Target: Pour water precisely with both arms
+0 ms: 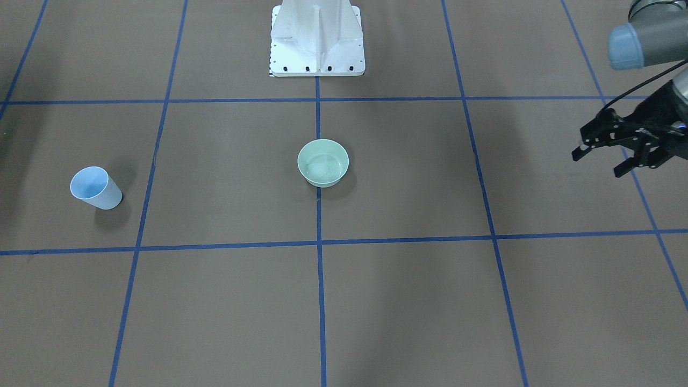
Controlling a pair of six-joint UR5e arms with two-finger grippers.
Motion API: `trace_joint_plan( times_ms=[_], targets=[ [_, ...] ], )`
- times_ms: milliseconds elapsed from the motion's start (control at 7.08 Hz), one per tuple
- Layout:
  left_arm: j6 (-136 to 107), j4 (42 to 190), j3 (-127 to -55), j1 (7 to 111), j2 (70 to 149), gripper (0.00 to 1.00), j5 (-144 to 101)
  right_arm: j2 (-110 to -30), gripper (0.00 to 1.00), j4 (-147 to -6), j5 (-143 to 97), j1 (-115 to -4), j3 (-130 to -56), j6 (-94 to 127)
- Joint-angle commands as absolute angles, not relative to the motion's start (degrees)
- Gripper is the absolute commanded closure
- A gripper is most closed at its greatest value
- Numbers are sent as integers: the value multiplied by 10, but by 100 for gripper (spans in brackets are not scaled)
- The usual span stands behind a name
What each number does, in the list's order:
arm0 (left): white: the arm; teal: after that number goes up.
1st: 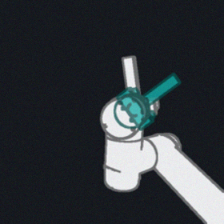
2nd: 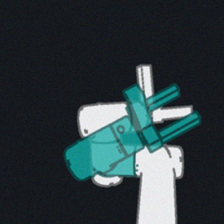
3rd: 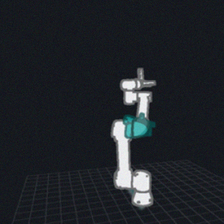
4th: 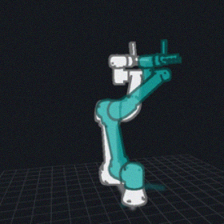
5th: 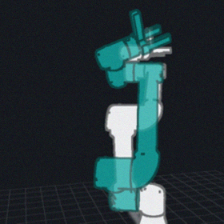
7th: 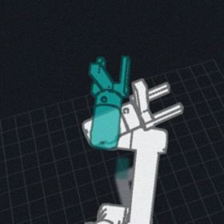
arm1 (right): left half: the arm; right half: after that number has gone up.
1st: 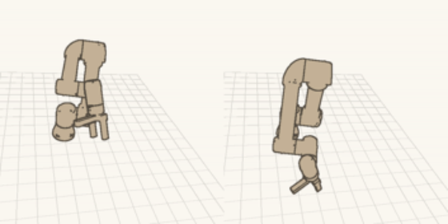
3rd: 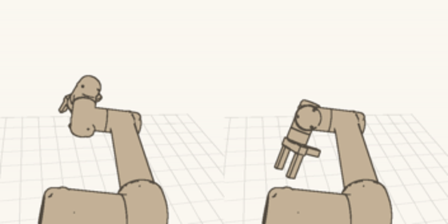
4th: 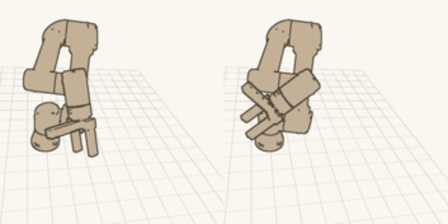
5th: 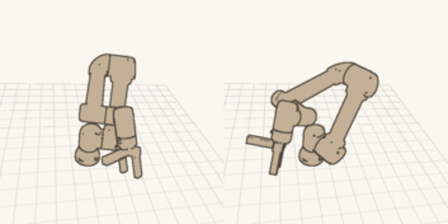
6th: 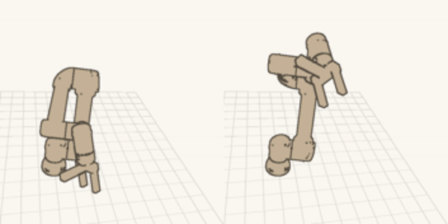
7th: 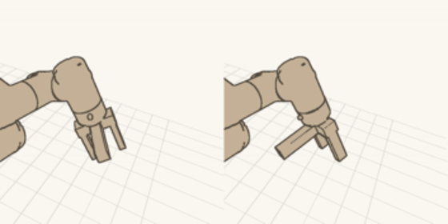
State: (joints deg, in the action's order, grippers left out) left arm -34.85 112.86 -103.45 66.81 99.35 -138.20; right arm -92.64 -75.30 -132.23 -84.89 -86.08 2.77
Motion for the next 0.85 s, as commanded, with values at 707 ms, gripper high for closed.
trace_joint_plan(
  times_ms=[707],
  targets=[
    [-694,1001,-1032,300,1191,0,-1104,-948,0,-751,-1323,-853,-860,25]
  ],
)
